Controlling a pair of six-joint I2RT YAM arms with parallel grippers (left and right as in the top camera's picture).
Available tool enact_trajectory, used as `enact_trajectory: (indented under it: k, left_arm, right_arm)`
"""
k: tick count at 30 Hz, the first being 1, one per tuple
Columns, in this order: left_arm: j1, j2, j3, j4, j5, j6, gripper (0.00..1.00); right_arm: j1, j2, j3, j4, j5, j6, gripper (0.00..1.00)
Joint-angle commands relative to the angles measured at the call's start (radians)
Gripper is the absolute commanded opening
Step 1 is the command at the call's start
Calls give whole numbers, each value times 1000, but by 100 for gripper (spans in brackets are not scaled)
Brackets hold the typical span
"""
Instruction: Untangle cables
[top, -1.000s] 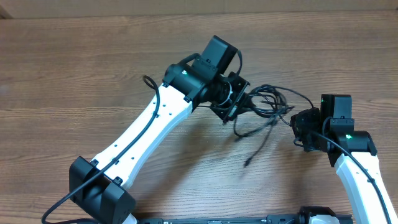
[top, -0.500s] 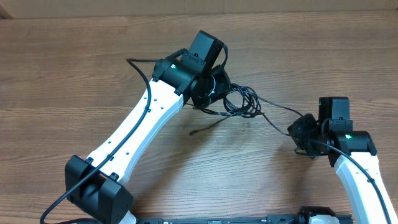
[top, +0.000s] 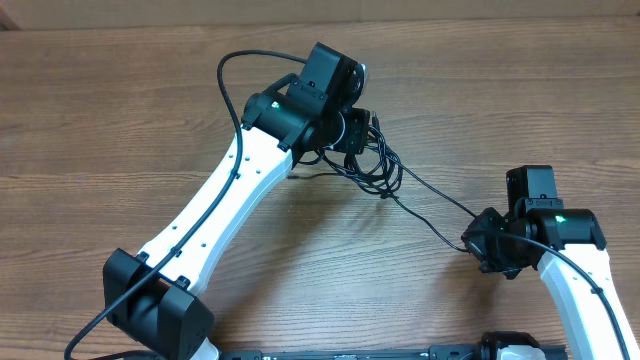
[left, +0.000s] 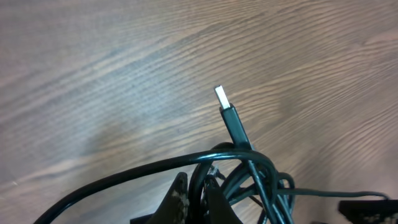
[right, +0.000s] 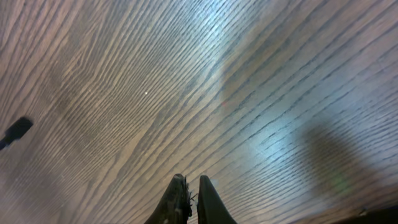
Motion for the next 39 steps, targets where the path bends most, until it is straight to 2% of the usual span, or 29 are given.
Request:
enact_trajectory:
  k: [1, 6, 11, 16, 20, 22, 23, 24, 25, 26, 27, 29, 34, 39]
  left_arm:
    - [47, -34, 28, 37, -290, 135, 4]
    - [47, -34, 28, 141, -481, 154, 4]
    - [47, -34, 28, 266, -506, 153, 4]
    - [43, -34, 28, 282, -441, 148, 4]
    - [43, -34, 28, 190, -260, 127, 4]
    - [43, -34, 28, 143, -223, 127, 4]
    - [43, -34, 28, 120, -210, 127, 4]
    - [43, -34, 28, 86, -193, 127, 4]
    - [43, -34, 28, 39, -177, 128, 4]
    - [43, -34, 28, 0, -166, 128, 4]
    - [43, -34, 28, -34, -158, 128, 5]
    - [43, -34, 28, -99, -150, 128, 9]
    - [43, -34, 27, -193, -156, 128, 10]
    - [44, -34, 27, -252, -163, 127, 12]
  right_arm:
    - [-15, -8, 7, -19, 142, 8, 4]
    - [-15, -8, 7, -13, 171, 8, 4]
    - [-15, -8, 7, -6, 186, 8, 4]
    - [-15, -8, 7, 9, 185, 8, 4]
    - [-15, -8, 7, 22, 185, 8, 5]
    - [-15, -8, 7, 26, 185, 8, 6]
    - [-15, -8, 7, 27, 185, 8, 14]
    - [-15, -8, 7, 29, 185, 8, 47]
    - [-15, -8, 7, 28, 183, 7, 70]
    - [-15, -8, 7, 28, 168, -13, 89]
    - [-15, -8, 7, 29, 154, -31, 100]
    - [-15, -8, 7, 32, 86, -100, 100]
    - [-15, -8, 7, 29, -79, -223, 100]
    - [-14, -8, 7, 6, -380, -430, 100]
